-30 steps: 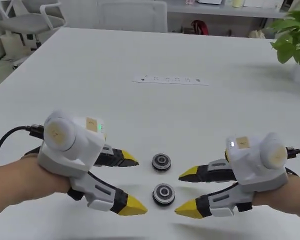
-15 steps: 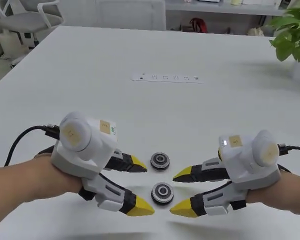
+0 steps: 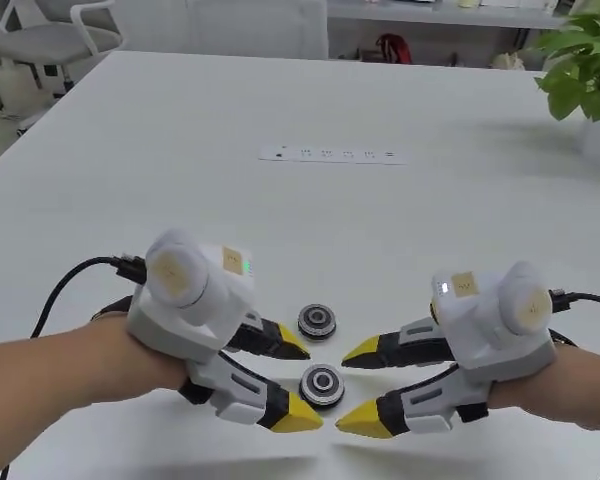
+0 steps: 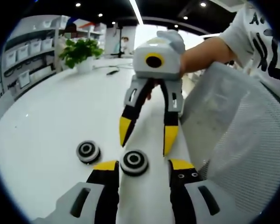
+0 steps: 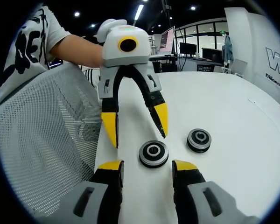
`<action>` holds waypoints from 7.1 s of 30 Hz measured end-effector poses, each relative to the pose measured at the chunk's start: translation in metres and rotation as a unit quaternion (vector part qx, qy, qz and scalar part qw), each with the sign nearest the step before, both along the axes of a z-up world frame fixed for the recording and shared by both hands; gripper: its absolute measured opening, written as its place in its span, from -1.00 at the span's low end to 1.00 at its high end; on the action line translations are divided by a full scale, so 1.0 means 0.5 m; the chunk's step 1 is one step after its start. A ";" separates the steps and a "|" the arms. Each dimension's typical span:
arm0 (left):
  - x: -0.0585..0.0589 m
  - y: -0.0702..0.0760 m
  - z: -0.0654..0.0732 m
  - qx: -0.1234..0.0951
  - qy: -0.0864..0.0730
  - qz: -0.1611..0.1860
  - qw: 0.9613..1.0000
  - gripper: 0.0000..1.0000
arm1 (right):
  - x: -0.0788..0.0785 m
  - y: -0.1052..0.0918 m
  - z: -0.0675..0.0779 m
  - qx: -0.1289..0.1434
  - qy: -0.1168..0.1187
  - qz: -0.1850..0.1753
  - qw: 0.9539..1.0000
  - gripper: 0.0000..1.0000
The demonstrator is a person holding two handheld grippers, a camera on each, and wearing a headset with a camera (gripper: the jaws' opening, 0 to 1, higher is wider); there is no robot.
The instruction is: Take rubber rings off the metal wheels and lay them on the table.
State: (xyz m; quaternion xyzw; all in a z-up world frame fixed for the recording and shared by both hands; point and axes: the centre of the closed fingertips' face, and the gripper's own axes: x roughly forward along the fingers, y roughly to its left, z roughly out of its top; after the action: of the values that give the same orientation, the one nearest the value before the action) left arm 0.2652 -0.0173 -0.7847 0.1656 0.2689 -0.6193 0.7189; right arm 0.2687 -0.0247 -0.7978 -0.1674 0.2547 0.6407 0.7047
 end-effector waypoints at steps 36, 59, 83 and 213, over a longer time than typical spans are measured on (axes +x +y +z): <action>0.028 -0.015 -0.019 0.017 -0.047 0.035 0.998 -0.71 | 0.008 0.008 0.003 0.019 0.012 -0.027 0.999 -0.34; 0.028 -0.016 -0.017 0.012 -0.059 0.040 0.997 -0.72 | 0.021 0.009 -0.018 0.007 0.018 -0.055 0.998 -0.55; 0.027 -0.018 -0.017 0.008 -0.060 0.045 0.997 -0.73 | 0.028 -0.021 -0.020 -0.005 0.059 -0.086 0.994 -1.00; 0.027 -0.025 -0.020 0.026 -0.067 0.052 0.996 -0.77 | 0.019 -0.005 0.027 0.049 0.134 -0.121 0.982 -1.00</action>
State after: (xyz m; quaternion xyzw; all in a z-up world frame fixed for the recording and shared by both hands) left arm 0.2789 -0.0299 -0.7949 0.2113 0.2441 -0.5613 0.7620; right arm 0.2783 -0.0274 -0.7844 -0.0131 0.3336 0.5788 0.7440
